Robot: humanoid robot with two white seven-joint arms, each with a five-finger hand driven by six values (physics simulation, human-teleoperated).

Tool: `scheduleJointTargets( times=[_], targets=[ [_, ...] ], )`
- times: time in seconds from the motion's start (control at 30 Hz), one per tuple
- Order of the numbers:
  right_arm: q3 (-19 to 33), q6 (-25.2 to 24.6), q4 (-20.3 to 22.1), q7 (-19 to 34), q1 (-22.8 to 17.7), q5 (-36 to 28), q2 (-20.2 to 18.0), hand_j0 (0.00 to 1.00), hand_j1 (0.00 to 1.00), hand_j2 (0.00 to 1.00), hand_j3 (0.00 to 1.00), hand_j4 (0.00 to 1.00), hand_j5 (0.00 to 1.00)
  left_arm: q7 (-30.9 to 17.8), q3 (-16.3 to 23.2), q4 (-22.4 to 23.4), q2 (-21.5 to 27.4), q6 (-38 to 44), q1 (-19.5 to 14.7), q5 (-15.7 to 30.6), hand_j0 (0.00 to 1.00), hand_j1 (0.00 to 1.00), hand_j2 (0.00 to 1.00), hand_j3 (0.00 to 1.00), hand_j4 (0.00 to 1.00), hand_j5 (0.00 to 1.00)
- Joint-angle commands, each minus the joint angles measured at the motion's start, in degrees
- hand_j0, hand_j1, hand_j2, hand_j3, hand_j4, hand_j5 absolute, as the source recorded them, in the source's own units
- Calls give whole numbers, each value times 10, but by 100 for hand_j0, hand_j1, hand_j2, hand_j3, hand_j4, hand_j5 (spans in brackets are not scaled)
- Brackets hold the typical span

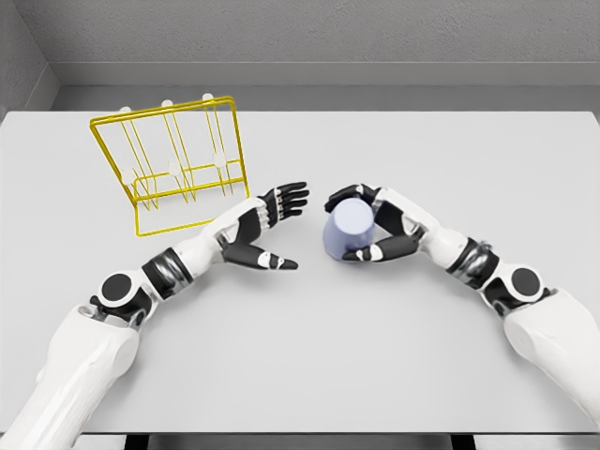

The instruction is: Place the cup on the cup holder with both arms

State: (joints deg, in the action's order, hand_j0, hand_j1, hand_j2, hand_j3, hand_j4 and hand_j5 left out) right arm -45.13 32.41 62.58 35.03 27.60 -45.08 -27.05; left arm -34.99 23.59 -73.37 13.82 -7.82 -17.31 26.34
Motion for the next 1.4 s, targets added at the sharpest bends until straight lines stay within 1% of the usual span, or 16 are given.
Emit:
scheduleJointTargets(
  times=[0.0,0.1,0.2,0.33,0.37,0.43,0.47,0.5,0.6,0.67,0.7,0.73,0.87,0.97,1.27,1.37],
  targets=[
    [-6,-1,-3,0,0,-4,8,67,67,67,67,67,67,0,-2,0,0,0,0,3,100,100,100,100,100,100],
    [-10,-1,-5,0,0,-4,9,67,67,67,67,67,67,0,-2,0,0,0,0,3,100,100,100,100,100,100],
    [-12,-1,-18,0,0,-4,9,68,68,68,68,68,68,0,-2,-1,-4,0,1,2,100,100,100,100,100,100],
    [-13,-1,-26,0,1,-4,16,69,69,69,69,69,69,0,-3,0,-6,0,4,3,100,100,100,100,100,100],
    [-13,-1,-27,0,1,-4,16,69,69,69,69,69,69,0,-15,-1,-6,0,6,3,100,100,100,100,100,100],
    [-13,-1,-27,0,1,-4,21,71,71,71,71,71,71,0,-20,-1,-6,0,10,3,100,100,100,100,100,100],
    [-14,-1,-27,0,1,-4,24,74,74,74,74,74,74,0,-24,-1,-6,0,11,3,100,100,100,100,100,100],
    [-14,-1,-27,0,1,-4,24,75,75,75,75,75,75,0,-27,-1,-6,1,11,3,100,100,100,100,100,100],
    [-18,-2,-27,0,2,-4,24,82,82,82,82,82,82,0,-26,-1,-6,0,12,3,100,100,100,100,100,100],
    [-19,-2,-27,0,4,0,24,95,95,95,95,95,95,0,-23,-2,-6,-1,15,-1,100,100,100,100,100,100],
    [-19,-2,-27,0,4,0,24,97,97,97,97,97,97,0,-26,-3,-6,-2,15,-35,100,100,100,100,100,100],
    [-19,-2,-27,0,4,1,24,100,100,100,100,100,100,0,-26,-3,-7,-4,15,-46,100,100,100,100,100,100],
    [-16,-2,-30,0,4,2,22,100,100,100,100,100,100,0,-27,-3,-6,-6,16,-48,100,100,100,100,100,100],
    [-15,-1,-40,0,4,2,20,100,100,100,100,100,100,0,-27,-4,-10,-7,17,-48,100,100,100,100,100,100],
    [-14,0,-40,0,4,2,13,100,100,100,100,100,100,0,-27,-5,-11,-7,17,-48,100,100,100,100,100,100],
    [-15,-1,-40,0,5,3,7,100,100,100,100,100,100,0,-27,-5,-20,-7,17,-47,100,100,100,100,100,100]
  ],
)
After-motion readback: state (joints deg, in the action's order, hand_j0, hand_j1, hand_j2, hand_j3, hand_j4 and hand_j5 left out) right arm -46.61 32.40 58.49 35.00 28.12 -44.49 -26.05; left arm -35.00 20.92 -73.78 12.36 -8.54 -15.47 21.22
